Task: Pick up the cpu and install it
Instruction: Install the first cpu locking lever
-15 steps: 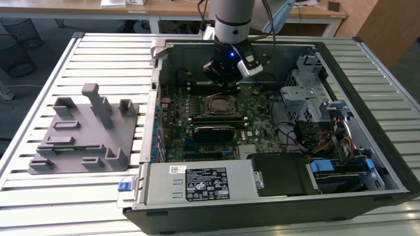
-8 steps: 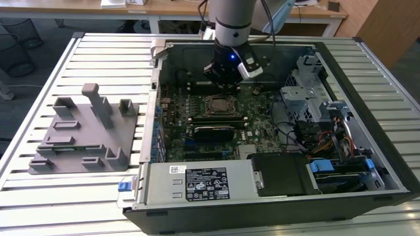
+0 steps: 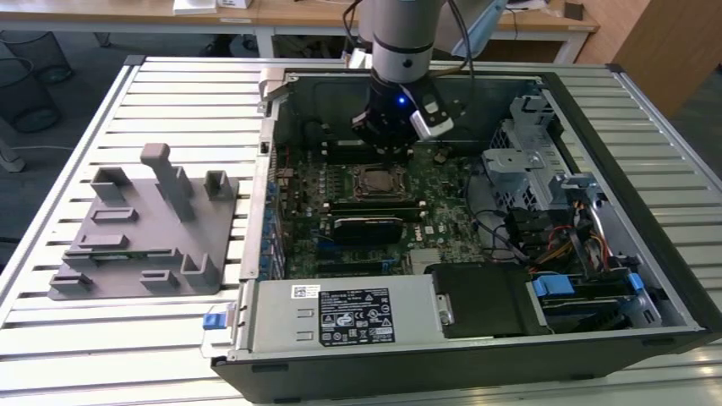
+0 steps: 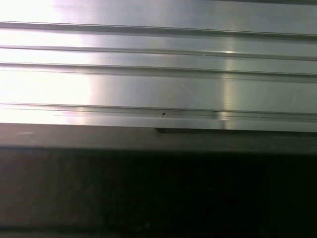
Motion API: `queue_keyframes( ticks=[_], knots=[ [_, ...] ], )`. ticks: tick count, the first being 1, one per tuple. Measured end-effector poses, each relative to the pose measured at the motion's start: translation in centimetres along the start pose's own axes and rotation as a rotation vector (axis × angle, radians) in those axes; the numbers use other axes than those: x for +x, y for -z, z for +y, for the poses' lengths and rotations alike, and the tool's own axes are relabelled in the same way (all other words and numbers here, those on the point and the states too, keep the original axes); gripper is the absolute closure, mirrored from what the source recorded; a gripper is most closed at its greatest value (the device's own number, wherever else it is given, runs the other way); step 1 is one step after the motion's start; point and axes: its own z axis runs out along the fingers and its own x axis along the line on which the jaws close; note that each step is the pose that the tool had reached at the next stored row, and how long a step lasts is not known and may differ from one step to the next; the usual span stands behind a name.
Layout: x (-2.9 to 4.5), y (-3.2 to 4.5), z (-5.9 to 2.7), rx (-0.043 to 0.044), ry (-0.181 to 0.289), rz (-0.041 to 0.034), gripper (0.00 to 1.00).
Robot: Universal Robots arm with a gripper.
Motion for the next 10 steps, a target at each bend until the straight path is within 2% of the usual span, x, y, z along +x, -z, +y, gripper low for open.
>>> queue_keyframes(
  ticks=[6,10],
  knots=[
    [-0.01,-0.15,-0.01,0.0001,0.000,0.0002,0.89],
    [-0.02,0.04,0.00,-0.0001,0.000,0.0000,0.89]
  ],
)
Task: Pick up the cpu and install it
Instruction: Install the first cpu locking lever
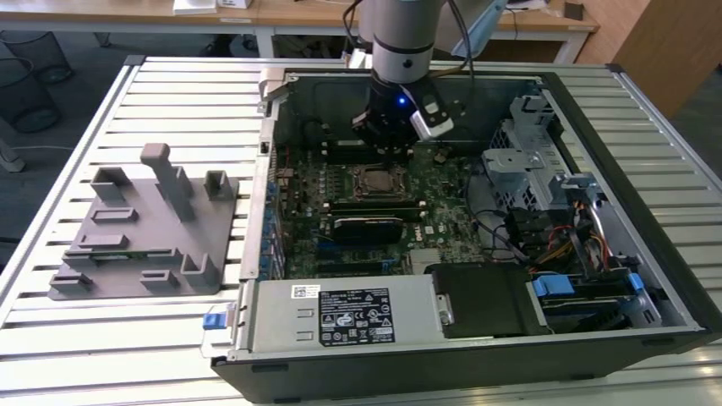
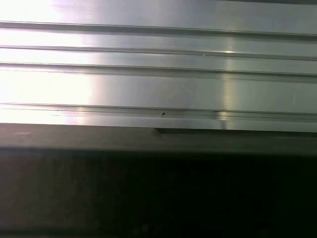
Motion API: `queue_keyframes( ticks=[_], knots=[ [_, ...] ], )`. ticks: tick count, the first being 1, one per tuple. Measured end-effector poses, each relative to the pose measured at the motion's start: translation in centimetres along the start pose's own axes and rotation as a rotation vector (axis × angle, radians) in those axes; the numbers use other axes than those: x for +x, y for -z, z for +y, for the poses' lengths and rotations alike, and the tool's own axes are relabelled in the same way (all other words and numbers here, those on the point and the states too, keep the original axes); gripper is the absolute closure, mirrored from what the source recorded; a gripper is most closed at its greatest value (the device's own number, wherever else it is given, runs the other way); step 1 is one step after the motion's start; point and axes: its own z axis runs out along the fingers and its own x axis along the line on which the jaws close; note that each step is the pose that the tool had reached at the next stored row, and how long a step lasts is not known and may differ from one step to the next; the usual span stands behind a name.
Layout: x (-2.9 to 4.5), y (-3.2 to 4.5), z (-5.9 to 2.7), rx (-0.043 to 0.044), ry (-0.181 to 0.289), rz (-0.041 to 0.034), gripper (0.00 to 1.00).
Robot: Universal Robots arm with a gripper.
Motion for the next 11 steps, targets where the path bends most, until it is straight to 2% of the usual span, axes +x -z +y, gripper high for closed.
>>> queue_keyframes(
  ticks=[5,11],
  knots=[
    [-0.01,0.03,0.00,0.0024,0.000,0.0000,0.89],
    [-0.04,-0.40,-0.03,0.0231,0.000,0.0032,0.89]
  ],
)
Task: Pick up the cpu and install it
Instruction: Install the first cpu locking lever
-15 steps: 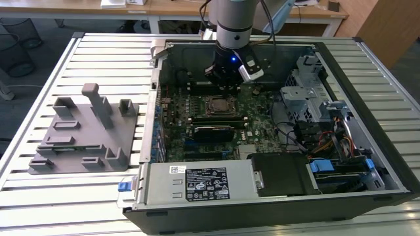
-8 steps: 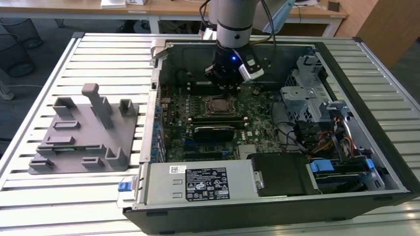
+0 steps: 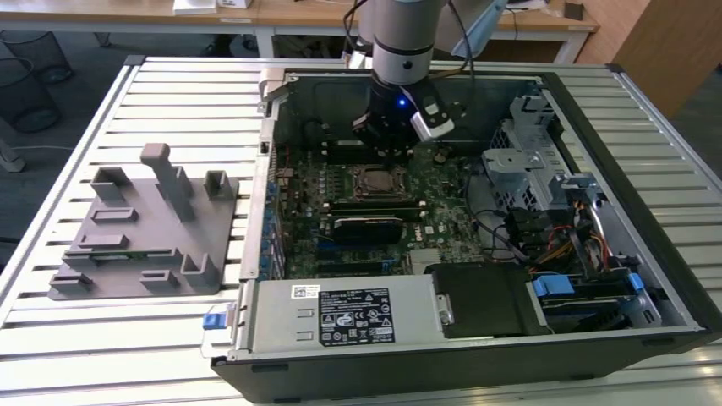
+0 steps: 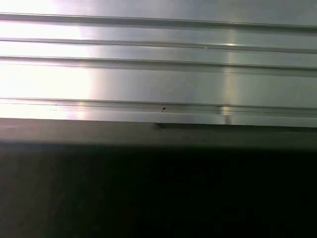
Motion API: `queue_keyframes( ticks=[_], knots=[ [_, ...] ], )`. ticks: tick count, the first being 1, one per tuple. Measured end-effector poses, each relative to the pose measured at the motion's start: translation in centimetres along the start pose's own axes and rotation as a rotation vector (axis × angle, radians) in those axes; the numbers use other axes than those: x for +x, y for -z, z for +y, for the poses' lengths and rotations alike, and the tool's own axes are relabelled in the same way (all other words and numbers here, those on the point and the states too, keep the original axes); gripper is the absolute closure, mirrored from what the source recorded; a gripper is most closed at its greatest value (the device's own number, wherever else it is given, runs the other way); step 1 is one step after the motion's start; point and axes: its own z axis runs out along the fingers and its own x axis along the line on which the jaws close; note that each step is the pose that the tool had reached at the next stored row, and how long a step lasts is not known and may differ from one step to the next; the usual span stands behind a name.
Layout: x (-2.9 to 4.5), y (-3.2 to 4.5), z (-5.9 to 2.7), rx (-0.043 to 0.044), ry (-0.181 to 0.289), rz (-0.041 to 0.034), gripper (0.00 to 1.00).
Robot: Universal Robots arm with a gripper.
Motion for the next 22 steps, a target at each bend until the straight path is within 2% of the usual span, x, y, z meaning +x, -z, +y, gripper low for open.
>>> queue_keyframes(
  ticks=[4,6,10,11,14,17,22],
  knots=[
    [-0.01,-0.11,0.02,0.0010,0.000,0.0016,0.89],
    [-0.02,-0.12,0.02,-0.0021,0.000,0.0019,0.89],
    [-0.03,-0.15,0.06,-0.0314,0.000,0.0019,0.89],
    [-0.03,-0.15,0.07,-0.0352,0.000,0.0021,0.89],
    [-0.04,0.04,0.09,-0.0374,0.000,0.0016,0.89],
    [-0.05,0.61,0.08,-0.0359,0.000,0.0023,0.89],
    [-0.04,0.68,-0.04,-0.0342,0.000,0.0024,0.89]
  ],
)
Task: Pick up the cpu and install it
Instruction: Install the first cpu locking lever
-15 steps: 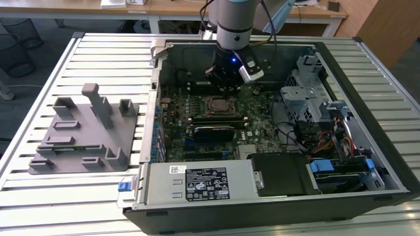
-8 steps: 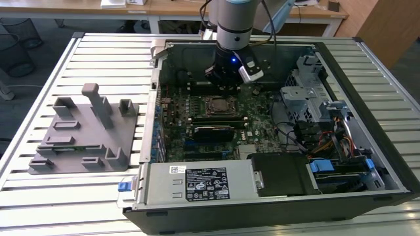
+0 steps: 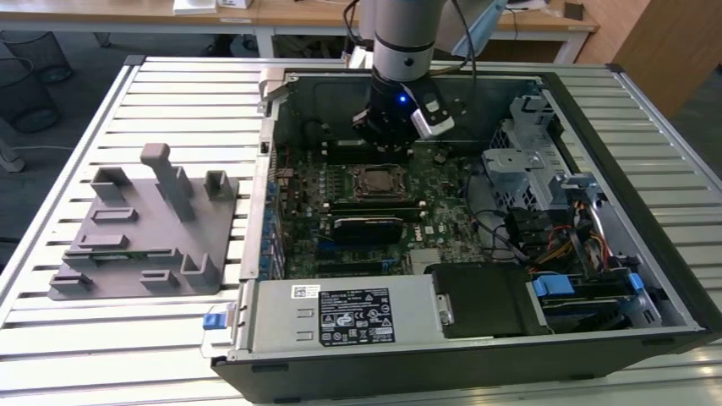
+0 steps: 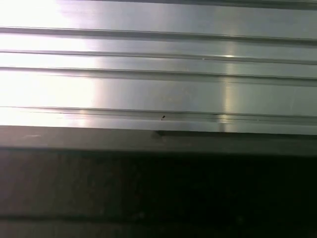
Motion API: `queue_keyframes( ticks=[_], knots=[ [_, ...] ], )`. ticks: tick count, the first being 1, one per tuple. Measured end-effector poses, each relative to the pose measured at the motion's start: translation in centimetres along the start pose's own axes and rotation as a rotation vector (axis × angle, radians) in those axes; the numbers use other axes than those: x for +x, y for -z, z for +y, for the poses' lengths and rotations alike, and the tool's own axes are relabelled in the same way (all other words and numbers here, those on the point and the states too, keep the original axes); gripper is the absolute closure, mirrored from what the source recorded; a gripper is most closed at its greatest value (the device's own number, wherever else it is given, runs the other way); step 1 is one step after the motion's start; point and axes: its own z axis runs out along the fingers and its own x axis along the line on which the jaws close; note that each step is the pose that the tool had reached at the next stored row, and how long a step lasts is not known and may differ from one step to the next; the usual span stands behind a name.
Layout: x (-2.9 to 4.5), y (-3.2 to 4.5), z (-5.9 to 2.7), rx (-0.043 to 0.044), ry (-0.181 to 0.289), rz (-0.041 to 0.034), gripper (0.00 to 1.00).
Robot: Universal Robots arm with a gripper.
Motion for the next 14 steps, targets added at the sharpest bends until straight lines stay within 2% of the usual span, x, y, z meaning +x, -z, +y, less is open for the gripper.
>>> queue_keyframes(
  ticks=[14],
  knots=[
    [0.00,0.02,-0.45,-0.0001,0.000,0.0000,0.89]
  ],
)
